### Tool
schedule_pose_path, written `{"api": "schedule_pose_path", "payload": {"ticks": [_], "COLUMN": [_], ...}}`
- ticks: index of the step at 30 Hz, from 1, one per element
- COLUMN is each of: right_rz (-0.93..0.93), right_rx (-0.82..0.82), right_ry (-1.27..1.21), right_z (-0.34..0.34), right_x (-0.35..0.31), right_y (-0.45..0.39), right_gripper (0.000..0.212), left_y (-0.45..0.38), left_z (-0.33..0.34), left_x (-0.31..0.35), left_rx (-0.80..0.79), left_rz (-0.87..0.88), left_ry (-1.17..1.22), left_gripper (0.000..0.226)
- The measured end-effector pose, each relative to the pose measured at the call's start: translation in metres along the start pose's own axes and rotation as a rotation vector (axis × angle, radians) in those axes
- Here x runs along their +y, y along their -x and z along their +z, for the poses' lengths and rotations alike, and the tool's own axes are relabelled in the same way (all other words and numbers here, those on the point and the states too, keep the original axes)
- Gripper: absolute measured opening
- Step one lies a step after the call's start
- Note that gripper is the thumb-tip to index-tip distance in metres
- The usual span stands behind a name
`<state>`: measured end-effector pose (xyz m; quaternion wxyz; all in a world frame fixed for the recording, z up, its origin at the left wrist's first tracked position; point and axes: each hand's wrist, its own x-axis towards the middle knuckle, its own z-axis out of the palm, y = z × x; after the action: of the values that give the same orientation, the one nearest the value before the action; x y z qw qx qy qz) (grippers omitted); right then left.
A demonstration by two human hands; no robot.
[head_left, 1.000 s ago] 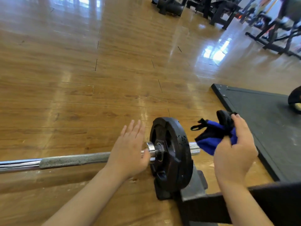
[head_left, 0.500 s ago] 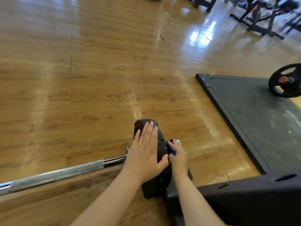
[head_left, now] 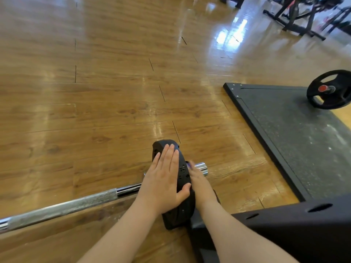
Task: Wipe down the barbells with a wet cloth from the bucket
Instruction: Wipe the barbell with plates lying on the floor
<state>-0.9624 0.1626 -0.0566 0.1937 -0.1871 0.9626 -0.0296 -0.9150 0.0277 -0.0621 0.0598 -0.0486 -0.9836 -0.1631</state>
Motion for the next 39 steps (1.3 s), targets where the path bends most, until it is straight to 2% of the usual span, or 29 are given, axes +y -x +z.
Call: {"api": "schedule_pose_path", "payload": {"ticks": [2,4,6,10,14,18,20,22,23,24,27,31,33,35,36,38,39], "right_rz": [-0.097,-0.085,0.067,0.354,0.636,0.632,0.668,0.672,0.617,0.518,0.286,0.217,0.179,0.225,0.317,0.543,0.597], "right_rx": [-0.047,-0.005,0.029,0.117,0.205,0.27,0.415,0.574,0.616,0.58,0.307,0.242,0.204,0.222,0.279,0.351,0.348], "right_ry": [-0.054,0.093,0.112,-0.031,-0.575,-0.99,-1.059,-1.061,-1.047,-1.009,-0.964,-0.989,-0.828,-0.557,-0.485,-0.494,-0.472], "right_z": [-0.005,-0.001,0.007,0.015,0.034,0.057,0.053,0.041,0.035,0.029,0.02,0.017,0.017,0.019,0.02,0.019,0.019], "right_x": [-0.003,0.001,0.006,0.014,0.02,0.002,0.002,0.003,0.003,0.002,-0.006,-0.005,-0.003,-0.001,0.003,0.008,0.01], "right_y": [0.001,-0.001,-0.002,-0.009,-0.015,0.006,0.003,-0.005,-0.009,-0.012,-0.013,-0.008,-0.012,-0.018,-0.021,-0.023,-0.022], "right_gripper": [0.06,0.07,0.075,0.075,0.056,0.049,0.053,0.053,0.051,0.048,0.048,0.052,0.055,0.061,0.063,0.065,0.066], "left_y": [0.001,0.0,0.0,0.0,0.0,0.0,0.001,0.001,0.001,0.001,0.001,0.003,0.003,0.003,0.002,0.0,0.0], "left_z": [-0.002,-0.002,-0.001,-0.001,0.001,0.001,0.001,0.001,0.001,0.001,0.002,0.002,0.002,0.002,0.002,0.003,0.003], "left_x": [0.0,0.0,0.001,0.002,0.002,0.003,0.003,0.004,0.004,0.004,0.003,0.0,-0.002,-0.002,-0.002,0.0,0.0], "left_rx": [-0.015,-0.019,-0.016,0.007,0.023,0.024,0.026,0.028,0.033,0.035,0.045,0.054,0.062,0.055,0.048,0.033,0.034], "left_rz": [-0.002,-0.002,-0.003,-0.004,-0.008,-0.013,-0.016,-0.018,-0.016,-0.013,-0.007,-0.006,0.0,0.012,0.016,0.017,0.016], "left_ry": [-0.006,-0.021,-0.027,-0.044,-0.051,-0.04,-0.042,-0.042,-0.046,-0.05,-0.044,-0.014,-0.015,-0.018,-0.022,-0.029,-0.029], "left_gripper": [0.085,0.085,0.085,0.085,0.084,0.085,0.085,0.085,0.084,0.084,0.083,0.083,0.083,0.084,0.084,0.085,0.085]}}
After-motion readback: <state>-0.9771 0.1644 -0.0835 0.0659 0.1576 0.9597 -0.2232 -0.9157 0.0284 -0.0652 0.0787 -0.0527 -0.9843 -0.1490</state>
